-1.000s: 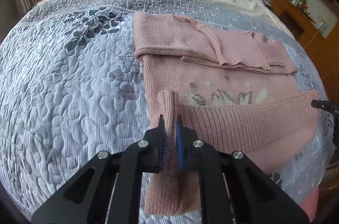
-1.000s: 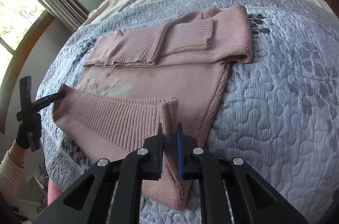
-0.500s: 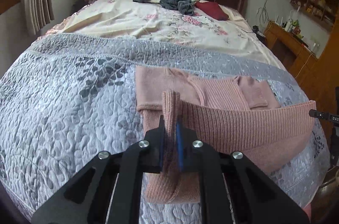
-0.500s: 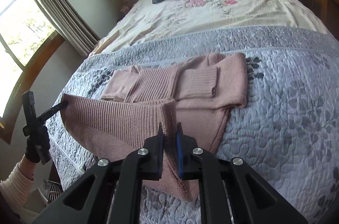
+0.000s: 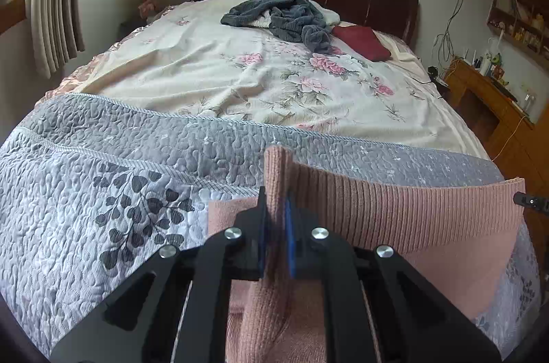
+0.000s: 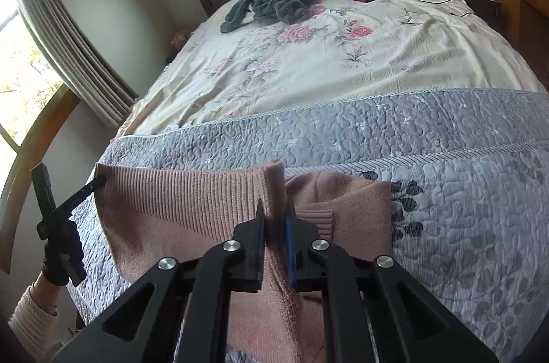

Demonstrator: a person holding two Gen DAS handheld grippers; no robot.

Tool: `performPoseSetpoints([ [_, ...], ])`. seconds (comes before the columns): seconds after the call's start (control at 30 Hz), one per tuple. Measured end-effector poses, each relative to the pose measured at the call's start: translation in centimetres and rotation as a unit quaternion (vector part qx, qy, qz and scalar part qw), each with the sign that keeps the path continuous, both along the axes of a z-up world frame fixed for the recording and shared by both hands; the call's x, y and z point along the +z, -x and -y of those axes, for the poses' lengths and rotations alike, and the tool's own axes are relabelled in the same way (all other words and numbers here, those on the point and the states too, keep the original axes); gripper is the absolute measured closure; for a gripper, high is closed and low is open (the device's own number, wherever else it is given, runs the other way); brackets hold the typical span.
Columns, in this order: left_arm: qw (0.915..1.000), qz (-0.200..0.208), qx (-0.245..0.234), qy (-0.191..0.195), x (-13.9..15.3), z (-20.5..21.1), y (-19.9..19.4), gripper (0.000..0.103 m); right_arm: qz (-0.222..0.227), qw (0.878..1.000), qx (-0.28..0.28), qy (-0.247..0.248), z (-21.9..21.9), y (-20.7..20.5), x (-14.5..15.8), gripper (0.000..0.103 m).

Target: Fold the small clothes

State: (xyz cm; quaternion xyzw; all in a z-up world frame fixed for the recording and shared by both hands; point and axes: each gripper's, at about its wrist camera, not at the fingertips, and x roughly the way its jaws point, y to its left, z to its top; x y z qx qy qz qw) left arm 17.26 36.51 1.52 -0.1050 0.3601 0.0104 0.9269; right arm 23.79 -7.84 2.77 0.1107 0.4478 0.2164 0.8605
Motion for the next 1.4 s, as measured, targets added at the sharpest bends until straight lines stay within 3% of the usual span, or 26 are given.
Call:
performPoseSetpoints([
  [0.27,0.9978,-0.065,0.003,-0.011,-6.7,0.4,-6.1,0.095,-0.042,0.998,-0.008,0.05,-1.3,-5.2,-6.0,0.093],
  [0.5,0.9925,-0.118,0.019,-0.027,-11.9,-0.5,-8.0,0.094,-0.081,0.994,-0.031,0.071,-0.8,-7.2,-11.4,0.093],
  [0.67,0.9896,-0.139,0.03,-0.02,-13.3,-1.2,-8.2,0.084,-0.1,0.992,-0.046,0.068,0.1,-7.6,-12.9,0.086],
  [0.8,0.9903,-0.13,0.05,-0.009,-12.3,-2.2,-6.9,0.078,-0.097,0.991,-0.055,0.07,1.1,-6.1,-11.8,0.078],
  [0.93,0.9926,-0.101,0.062,-0.026,-9.7,-2.2,-3.7,0.079,-0.093,0.994,-0.036,0.054,1.9,-2.6,-9.9,0.071],
  [1.07,0.995,-0.087,0.032,-0.037,-8.3,-0.6,0.8,0.067,-0.118,0.992,-0.01,0.043,2.0,2.5,-9.8,0.066],
  [1.2,0.9935,-0.11,-0.006,-0.031,-9.2,1.7,4.6,0.066,-0.15,0.987,0.009,0.051,1.4,6.8,-11.4,0.066],
  [1.27,0.9923,-0.119,-0.016,-0.027,-10.0,2.6,6.0,0.066,-0.159,0.986,0.015,0.057,1.1,8.1,-12.3,0.078],
  [1.3,0.9918,-0.123,-0.019,-0.029,-10.4,3.0,6.5,0.066,-0.16,0.985,0.014,0.067,1.0,8.5,-12.6,0.093],
  [1.4,0.9884,-0.145,-0.021,-0.039,-12.1,3.6,7.3,0.066,-0.165,0.983,-0.003,0.079,1.0,9.1,-13.3,0.093],
])
